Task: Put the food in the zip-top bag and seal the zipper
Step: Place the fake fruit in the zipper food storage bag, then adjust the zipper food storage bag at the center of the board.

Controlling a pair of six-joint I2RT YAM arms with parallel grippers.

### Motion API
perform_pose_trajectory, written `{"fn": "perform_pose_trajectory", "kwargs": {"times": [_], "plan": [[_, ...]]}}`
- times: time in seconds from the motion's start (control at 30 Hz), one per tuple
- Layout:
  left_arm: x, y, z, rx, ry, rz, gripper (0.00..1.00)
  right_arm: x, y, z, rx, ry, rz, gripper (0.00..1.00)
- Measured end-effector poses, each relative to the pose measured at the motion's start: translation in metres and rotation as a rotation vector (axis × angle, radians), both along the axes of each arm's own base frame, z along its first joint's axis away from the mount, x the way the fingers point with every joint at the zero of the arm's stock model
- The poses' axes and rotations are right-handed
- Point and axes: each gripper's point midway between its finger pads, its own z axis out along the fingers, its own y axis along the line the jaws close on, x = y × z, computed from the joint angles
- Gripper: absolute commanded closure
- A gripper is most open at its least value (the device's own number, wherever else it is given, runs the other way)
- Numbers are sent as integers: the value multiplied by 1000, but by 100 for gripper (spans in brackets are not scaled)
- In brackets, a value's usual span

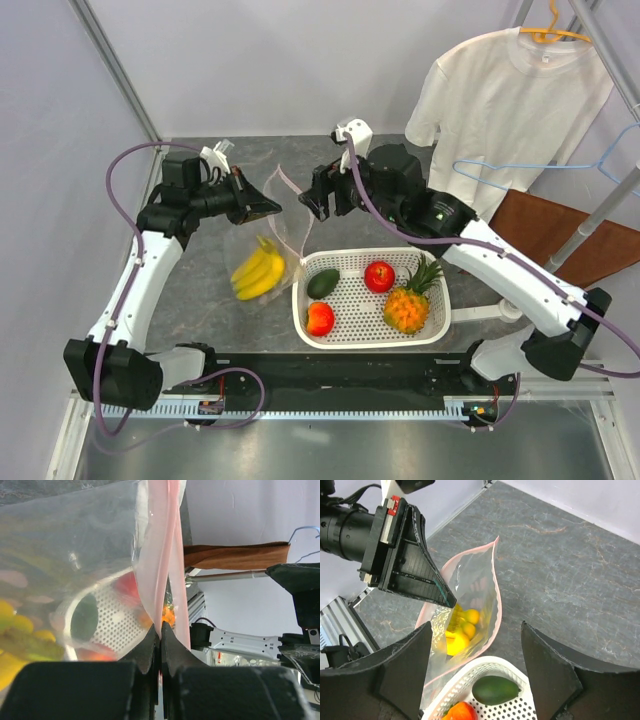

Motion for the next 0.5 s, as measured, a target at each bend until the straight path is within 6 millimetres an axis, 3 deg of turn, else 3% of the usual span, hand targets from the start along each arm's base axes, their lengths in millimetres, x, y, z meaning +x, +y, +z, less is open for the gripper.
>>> {"fn": "perform_pose_trajectory", "kwargs": {"times": [0.1, 0.23, 0.27, 0.33, 0.37, 0.43, 0.5], "plan": [[-4, 0, 3, 4, -15, -9, 98, -3, -3, -3, -8, 1, 4, 23], [-10, 2, 6, 14, -35, -14, 98, 2, 6, -37, -73, 62, 18, 35], [-11, 3, 7, 16, -37, -13, 98, 3, 8, -48, -92, 85, 25, 48], [-15, 5, 8, 20, -43, -13, 98, 1, 12, -71, -129, 137, 48, 59], [-16, 5, 9, 23, -46, -13, 98, 0, 14, -80, -141, 162, 57, 75], [-20, 7, 8, 35, -49, -12, 98, -3, 14, -94, -166, 198, 66, 95], [-21, 11, 4, 67, -40, 2, 98, -6, 13, -101, -178, 225, 71, 100]]}}
